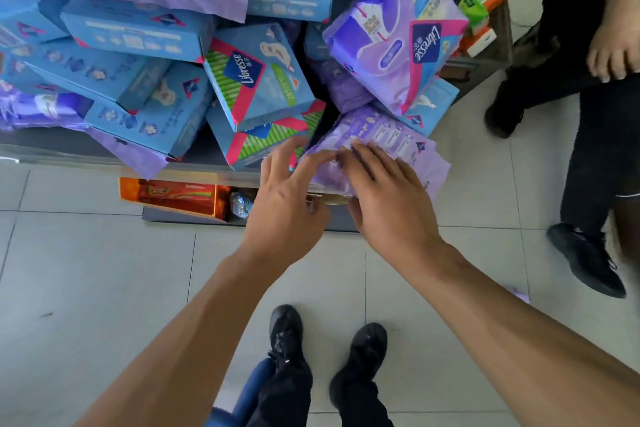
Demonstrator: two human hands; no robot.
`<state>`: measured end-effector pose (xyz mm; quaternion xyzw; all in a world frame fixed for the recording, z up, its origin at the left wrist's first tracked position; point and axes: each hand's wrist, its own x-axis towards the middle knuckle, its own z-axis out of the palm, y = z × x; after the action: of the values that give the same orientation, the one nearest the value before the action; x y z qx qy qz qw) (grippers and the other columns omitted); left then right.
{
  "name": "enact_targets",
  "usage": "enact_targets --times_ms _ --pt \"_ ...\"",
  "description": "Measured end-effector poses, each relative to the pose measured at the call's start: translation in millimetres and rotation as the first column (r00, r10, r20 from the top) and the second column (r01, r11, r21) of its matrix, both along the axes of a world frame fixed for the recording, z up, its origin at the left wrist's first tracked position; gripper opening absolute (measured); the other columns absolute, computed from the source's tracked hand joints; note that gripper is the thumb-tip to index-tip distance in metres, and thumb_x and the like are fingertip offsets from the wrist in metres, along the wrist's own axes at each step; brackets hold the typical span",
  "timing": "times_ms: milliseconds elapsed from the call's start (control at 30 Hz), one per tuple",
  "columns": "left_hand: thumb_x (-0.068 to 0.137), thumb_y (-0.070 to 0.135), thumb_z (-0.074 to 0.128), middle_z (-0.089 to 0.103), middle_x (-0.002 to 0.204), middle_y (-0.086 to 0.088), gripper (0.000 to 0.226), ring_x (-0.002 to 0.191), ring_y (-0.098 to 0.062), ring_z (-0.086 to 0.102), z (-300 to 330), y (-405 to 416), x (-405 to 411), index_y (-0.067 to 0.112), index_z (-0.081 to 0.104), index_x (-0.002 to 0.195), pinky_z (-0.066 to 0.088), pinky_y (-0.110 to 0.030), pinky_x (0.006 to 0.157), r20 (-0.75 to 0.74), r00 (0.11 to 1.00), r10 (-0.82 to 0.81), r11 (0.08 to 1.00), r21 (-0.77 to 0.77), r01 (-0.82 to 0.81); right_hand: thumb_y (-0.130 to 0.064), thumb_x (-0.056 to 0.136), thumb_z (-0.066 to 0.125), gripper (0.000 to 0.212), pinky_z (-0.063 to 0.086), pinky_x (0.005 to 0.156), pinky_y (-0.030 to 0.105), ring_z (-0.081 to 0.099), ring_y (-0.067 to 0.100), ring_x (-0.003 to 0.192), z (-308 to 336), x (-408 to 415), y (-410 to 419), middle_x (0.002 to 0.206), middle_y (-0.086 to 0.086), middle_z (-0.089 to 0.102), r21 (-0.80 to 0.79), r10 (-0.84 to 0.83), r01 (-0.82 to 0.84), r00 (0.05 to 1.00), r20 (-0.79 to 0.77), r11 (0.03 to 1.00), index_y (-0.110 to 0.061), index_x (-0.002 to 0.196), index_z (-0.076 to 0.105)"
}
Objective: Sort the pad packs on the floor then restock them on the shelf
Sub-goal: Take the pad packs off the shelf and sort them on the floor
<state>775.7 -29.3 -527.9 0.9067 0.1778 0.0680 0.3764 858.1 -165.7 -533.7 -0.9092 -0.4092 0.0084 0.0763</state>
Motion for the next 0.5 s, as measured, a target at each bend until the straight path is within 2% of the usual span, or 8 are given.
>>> enact_targets --times_ms 67,100,133,200,267,367,433,500 --pt "0.070 0.015 0.060 0.039 0.144 -0.007 0.065 0.135 -0.028 0.033 9.0 -2.2 2.1 0.023 0.051 0.134 0.030 -0.034 0.111 0.028 0.987 -0.158 0.974 0.167 0.151 -0.012 0.076 0.055 0.050 0.051 0.091 0.045 0.057 0.029 0.121 19.2 1.2 -11.4 0.130 0.011 0.060 0.050 0.069 -0.070 0.997 0.026 0.996 -0.006 0.125 0.058" --pt "0.073 0.023 0.061 0.044 0.141 -0.005 0.063 0.134 -0.026 0.036 14.7 -4.5 4.9 0.021 0.050 0.135 0.031 -0.036 0.112 0.037 0.975 -0.217 0.955 0.216 0.204 -0.011 0.075 0.052 0.046 0.052 0.087 0.042 0.061 0.028 0.114 29.2 0.8 -16.3 0.123 0.010 0.064 0.066 0.107 -0.110 0.993 0.044 0.992 -0.006 0.121 0.060" --pt "0.075 0.030 0.062 0.051 0.136 -0.004 0.061 0.129 -0.024 0.043 21.1 -7.9 8.6 0.019 0.051 0.135 0.036 -0.036 0.109 0.048 0.967 -0.252 0.943 0.236 0.234 -0.010 0.075 0.049 0.043 0.054 0.081 0.040 0.064 0.027 0.105 39.6 0.2 -20.3 0.114 0.009 0.067 0.084 0.138 -0.142 0.989 0.056 0.986 -0.006 0.116 0.062" --pt "0.074 0.032 0.069 0.062 0.121 -0.001 0.061 0.111 -0.019 0.056 34.8 -17.1 16.6 0.017 0.056 0.132 0.046 -0.032 0.093 0.076 0.965 -0.251 0.951 0.202 0.232 -0.008 0.074 0.052 0.035 0.054 0.065 0.035 0.067 0.027 0.084 61.9 2.3 -28.4 0.096 0.006 0.070 0.128 0.154 -0.161 0.986 0.059 0.979 -0.008 0.106 0.066" --pt "0.071 0.032 0.074 0.067 0.112 0.005 0.058 0.098 -0.015 0.062 47.2 -24.1 22.0 0.021 0.060 0.127 0.050 -0.031 0.080 0.076 0.978 -0.195 0.976 0.110 0.186 -0.014 0.075 0.060 0.028 0.050 0.057 0.032 0.065 0.027 0.075 84.8 11.0 -40.9 0.091 0.002 0.070 0.195 0.115 -0.125 0.991 0.061 0.973 -0.012 0.103 0.068" --pt "0.076 0.032 0.079 0.068 0.089 0.020 0.038 0.078 0.003 0.060 66.3 -38.8 31.2 0.027 0.066 0.111 0.046 -0.015 0.068 0.061 0.995 -0.073 0.987 -0.138 0.081 -0.033 0.086 0.063 0.033 0.053 0.074 0.035 0.065 0.024 0.095 118.5 35.5 -80.4 0.109 0.001 0.068 0.363 0.014 -0.003 1.000 -0.027 0.932 -0.013 0.112 0.065" --pt "0.079 0.026 0.079 0.062 0.069 0.024 0.021 0.063 0.006 0.055 73.7 -57.8 40.6 0.030 0.065 0.094 0.038 -0.006 0.056 0.017 1.000 0.004 0.951 -0.308 0.001 -0.038 0.089 0.063 0.044 0.046 0.086 0.021 0.059 0.015 0.104 131.2 52.0 -116.9 0.117 0.003 0.064 0.447 -0.099 0.154 0.985 -0.144 0.881 -0.009 0.122 0.060" --pt "0.083 0.024 0.075 0.060 0.064 0.021 0.013 0.057 0.005 0.052 78.0 -80.2 50.3 0.024 0.062 0.084 0.038 -0.007 0.053 0.006 0.999 0.031 0.906 -0.422 -0.026 -0.042 0.088 0.063 0.054 0.037 0.090 0.008 0.053 0.006 0.112 123.7 60.9 -154.5 0.125 -0.002 0.058 0.474 -0.214 0.335 0.932 -0.291 0.815 -0.011 0.130 0.052"
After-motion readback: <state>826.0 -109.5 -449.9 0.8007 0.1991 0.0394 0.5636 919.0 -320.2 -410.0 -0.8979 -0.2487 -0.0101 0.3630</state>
